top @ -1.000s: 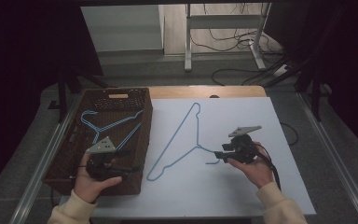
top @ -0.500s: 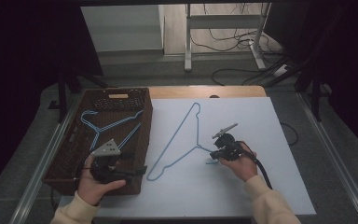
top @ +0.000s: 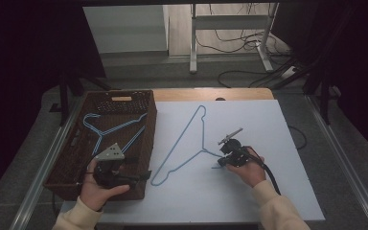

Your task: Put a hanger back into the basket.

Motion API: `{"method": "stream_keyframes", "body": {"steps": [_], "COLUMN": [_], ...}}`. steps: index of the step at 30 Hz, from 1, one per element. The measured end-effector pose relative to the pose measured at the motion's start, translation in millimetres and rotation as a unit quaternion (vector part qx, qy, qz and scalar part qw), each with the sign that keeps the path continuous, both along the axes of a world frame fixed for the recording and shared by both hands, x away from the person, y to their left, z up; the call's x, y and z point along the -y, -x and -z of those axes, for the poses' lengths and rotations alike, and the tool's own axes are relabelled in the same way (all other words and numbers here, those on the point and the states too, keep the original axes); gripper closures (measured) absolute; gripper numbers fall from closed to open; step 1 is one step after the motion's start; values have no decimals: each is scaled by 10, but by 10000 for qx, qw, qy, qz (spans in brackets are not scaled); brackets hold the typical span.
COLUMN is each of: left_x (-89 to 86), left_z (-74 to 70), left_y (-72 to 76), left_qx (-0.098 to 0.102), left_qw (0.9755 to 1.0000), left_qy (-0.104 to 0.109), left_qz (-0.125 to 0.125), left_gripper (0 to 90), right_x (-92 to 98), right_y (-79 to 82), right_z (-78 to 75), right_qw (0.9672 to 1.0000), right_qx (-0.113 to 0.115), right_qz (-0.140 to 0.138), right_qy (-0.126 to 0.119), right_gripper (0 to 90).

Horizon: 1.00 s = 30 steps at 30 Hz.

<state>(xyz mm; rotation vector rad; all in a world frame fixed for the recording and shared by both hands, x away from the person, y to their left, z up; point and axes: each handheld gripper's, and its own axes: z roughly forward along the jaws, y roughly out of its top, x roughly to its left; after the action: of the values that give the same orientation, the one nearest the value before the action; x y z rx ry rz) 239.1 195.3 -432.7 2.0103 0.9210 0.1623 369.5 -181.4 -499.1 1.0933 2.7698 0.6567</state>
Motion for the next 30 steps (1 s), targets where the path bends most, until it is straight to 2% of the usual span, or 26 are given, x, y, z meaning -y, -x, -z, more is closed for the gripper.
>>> {"method": "stream_keyframes", "body": {"steps": [10,14,18,23,24,25,26,30], "left_x": [0,-8,-9,10,13,13,14,10], "left_z": [7,5,10,9,5,5,5,2], "left_y": [0,2,-4,-5,-8,-8,-9,-7], "left_qx": [-20,-14,-27,-25,-18,-18,-19,-25], "left_qw": [10000,10000,10000,10000,10000,10000,10000,10000], "left_qy": [-10,-7,-7,-20,-20,-20,-20,-8], "left_qz": [10,11,19,56,71,71,68,57], "left_gripper": [248,247,247,246,245,245,245,245], "right_x": [-15,48,226,458,525,525,668,811], "right_y": [42,95,182,217,210,210,158,73], "right_z": [20,6,-10,-40,-44,-44,-48,-55], "right_qw": [9999,9998,9994,9974,9965,9965,9954,9932], "right_qx": [-73,-140,-166,-85,-58,-58,-66,-45], "right_qz": [-20,58,228,537,650,650,841,1081], "right_qy": [109,145,222,471,517,517,456,423], "right_gripper": [900,900,900,900,900,900,900,900]}}
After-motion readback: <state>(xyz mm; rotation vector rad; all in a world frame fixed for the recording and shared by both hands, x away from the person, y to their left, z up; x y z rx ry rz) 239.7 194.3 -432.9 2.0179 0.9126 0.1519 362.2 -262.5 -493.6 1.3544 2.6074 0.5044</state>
